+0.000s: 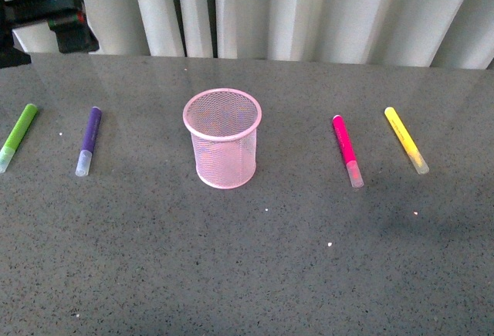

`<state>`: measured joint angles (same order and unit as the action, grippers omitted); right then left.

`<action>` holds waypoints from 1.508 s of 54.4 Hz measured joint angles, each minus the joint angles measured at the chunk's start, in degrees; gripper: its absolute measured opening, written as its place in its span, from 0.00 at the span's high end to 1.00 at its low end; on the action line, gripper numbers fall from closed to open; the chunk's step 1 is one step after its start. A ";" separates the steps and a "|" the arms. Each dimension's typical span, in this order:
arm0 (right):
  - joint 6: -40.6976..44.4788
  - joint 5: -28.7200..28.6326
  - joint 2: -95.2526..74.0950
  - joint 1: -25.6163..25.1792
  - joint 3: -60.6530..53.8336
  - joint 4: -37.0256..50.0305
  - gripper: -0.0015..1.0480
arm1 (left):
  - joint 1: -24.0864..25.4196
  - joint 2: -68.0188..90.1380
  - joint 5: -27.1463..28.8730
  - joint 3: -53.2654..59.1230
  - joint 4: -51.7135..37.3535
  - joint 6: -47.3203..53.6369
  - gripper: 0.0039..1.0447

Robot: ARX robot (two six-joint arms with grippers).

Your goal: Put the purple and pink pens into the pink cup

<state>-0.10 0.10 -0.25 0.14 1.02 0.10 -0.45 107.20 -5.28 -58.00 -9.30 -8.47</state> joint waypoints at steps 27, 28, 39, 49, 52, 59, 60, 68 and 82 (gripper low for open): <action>0.02 0.02 0.00 0.00 0.00 0.00 0.07 | -0.13 15.52 3.78 -8.02 2.58 9.70 0.06; 0.02 0.00 0.00 0.00 0.00 0.00 0.07 | -0.20 15.85 3.78 -8.13 2.56 9.66 0.06; 0.02 0.02 0.00 0.00 0.00 0.00 0.07 | -0.59 17.94 4.31 -9.62 2.60 10.14 0.06; 0.02 0.00 0.00 0.00 0.00 0.00 0.07 | -0.79 20.61 5.77 -11.78 3.32 10.97 0.06; 0.02 0.02 0.00 0.00 0.00 0.00 0.07 | -0.79 21.33 6.23 -12.24 3.56 11.13 0.06; 0.00 0.02 0.00 0.00 0.00 0.00 0.07 | -0.79 22.91 7.21 -13.33 4.42 11.45 0.06; 0.02 0.00 0.00 0.00 0.00 0.00 0.07 | -0.79 23.21 7.32 -13.53 4.55 11.47 0.06; 0.00 0.02 0.00 0.00 0.00 0.00 0.07 | -0.92 24.39 8.37 -14.36 4.50 11.96 0.06; 0.02 0.02 0.00 0.00 0.00 0.00 0.07 | -1.25 25.53 8.72 -16.55 5.62 12.35 0.06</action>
<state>-0.08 0.12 -0.25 0.14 1.02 0.10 -1.69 132.73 3.44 -74.54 -3.68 3.88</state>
